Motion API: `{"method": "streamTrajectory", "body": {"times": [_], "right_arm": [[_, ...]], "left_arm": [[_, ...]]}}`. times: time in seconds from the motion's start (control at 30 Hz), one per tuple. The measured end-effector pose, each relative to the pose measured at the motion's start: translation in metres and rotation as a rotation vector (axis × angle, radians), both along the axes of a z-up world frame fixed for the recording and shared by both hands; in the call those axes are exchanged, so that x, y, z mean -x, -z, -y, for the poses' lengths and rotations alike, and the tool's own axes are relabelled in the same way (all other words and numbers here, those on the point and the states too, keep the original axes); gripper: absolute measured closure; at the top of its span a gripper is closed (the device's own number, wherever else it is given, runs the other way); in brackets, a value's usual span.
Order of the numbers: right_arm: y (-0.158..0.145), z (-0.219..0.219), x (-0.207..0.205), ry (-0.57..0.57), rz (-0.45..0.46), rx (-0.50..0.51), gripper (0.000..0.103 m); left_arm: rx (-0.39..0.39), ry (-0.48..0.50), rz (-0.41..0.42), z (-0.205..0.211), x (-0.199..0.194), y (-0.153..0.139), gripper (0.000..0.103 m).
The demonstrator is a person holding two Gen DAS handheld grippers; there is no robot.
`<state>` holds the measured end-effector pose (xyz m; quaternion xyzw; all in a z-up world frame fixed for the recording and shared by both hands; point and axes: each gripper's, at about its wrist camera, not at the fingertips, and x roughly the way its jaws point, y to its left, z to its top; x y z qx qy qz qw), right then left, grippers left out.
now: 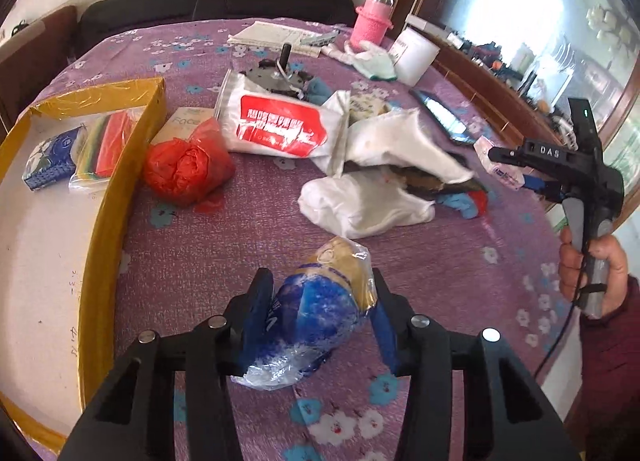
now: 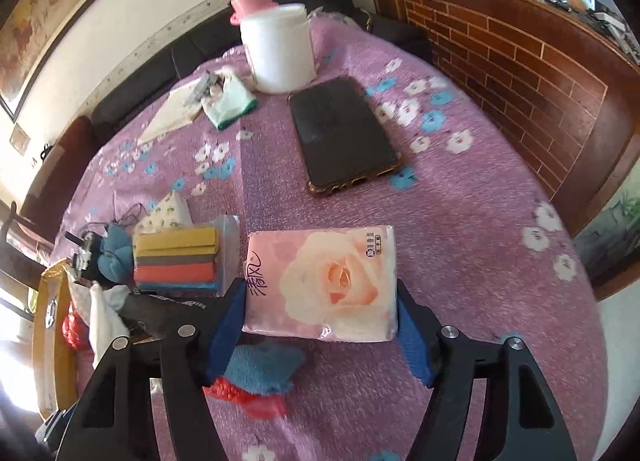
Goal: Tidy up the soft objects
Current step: 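Drop the Vinda roll into the box with the left tool while the right tool drops the pink pack there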
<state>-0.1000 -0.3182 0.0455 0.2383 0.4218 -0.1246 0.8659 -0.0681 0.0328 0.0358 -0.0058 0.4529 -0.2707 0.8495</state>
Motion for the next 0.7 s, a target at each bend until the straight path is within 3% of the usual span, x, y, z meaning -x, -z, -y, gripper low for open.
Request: {"method": "streamTrajectory", "body": {"times": [0.13,0.33,0.7], "right_arm": [[-0.033,-0.013,0.023,-0.024,0.068,0.048,0.029],[-0.066,-0.073,0.027,-0.185,0.14,0.072,0.029],[-0.069,-0.251,-0.026,-0.604,0.135,0.001,0.029]], "left_arm": [[0.102,-0.002,0.019,-0.018,0.01,-0.021,0.057],[0.213,-0.08,0.021,-0.072,0.008,-0.043,0.057],[0.195,-0.347,-0.047,-0.196,-0.063,-0.035,0.057]]}}
